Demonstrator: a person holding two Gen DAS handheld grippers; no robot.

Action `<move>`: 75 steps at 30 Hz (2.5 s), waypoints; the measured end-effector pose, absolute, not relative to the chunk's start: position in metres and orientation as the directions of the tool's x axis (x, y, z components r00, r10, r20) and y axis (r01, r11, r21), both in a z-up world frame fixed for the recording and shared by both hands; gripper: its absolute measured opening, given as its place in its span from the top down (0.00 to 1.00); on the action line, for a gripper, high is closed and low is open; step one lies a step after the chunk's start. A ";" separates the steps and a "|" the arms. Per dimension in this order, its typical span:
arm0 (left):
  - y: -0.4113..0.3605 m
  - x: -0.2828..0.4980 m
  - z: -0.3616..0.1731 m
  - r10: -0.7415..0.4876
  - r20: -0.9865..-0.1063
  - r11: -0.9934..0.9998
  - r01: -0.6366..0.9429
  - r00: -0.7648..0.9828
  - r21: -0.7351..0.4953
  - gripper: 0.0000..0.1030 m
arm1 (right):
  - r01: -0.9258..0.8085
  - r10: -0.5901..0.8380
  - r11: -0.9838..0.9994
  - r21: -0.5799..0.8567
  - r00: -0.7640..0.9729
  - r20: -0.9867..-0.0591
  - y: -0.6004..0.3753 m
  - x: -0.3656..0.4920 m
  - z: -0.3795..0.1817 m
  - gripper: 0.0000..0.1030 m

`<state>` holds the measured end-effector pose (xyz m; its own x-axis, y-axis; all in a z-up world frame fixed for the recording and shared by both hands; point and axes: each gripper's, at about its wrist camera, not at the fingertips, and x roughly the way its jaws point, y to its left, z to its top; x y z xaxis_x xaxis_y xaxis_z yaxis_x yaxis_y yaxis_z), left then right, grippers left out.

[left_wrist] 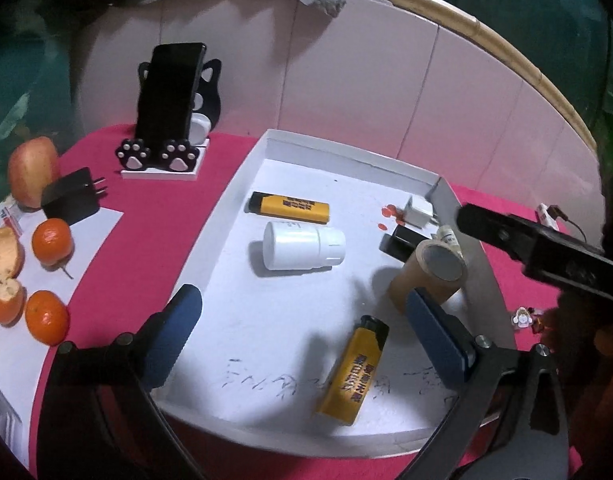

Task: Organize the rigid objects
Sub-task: 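Open right tool to drop the white charger cube into the tray, then move both open tools back over the remaining items on the cloth, then close left tool on the blue binder clip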

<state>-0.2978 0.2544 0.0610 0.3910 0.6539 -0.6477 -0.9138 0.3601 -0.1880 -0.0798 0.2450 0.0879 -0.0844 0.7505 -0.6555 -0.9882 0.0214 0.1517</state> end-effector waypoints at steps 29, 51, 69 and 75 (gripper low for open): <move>0.208 -0.256 0.081 0.624 -0.611 0.494 -0.852 0.486 -0.174 0.00 | -0.874 0.832 0.361 0.327 0.143 -0.536 0.076 0.067 0.101 0.00; 0.098 -0.100 0.041 0.274 -0.742 0.849 -0.517 0.612 -0.113 0.00 | -0.756 0.779 0.511 0.410 0.205 -0.592 0.024 0.119 0.051 0.00; 0.110 -0.085 0.016 0.311 -0.762 0.835 -0.546 0.568 -0.066 0.61 | -0.818 0.723 0.473 0.328 0.147 -0.675 0.057 0.101 0.040 0.00; 0.115 -0.099 0.017 0.296 -0.754 0.825 -0.555 0.586 -0.108 0.69 | -0.908 0.666 0.386 0.163 0.153 -0.730 0.097 0.067 0.035 0.00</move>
<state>-0.0994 0.1150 0.0171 0.5862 0.2962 -0.7541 -0.5554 0.8246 -0.1079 0.0666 0.0966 0.0347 0.1526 0.6662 -0.7300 -0.9079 0.3863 0.1628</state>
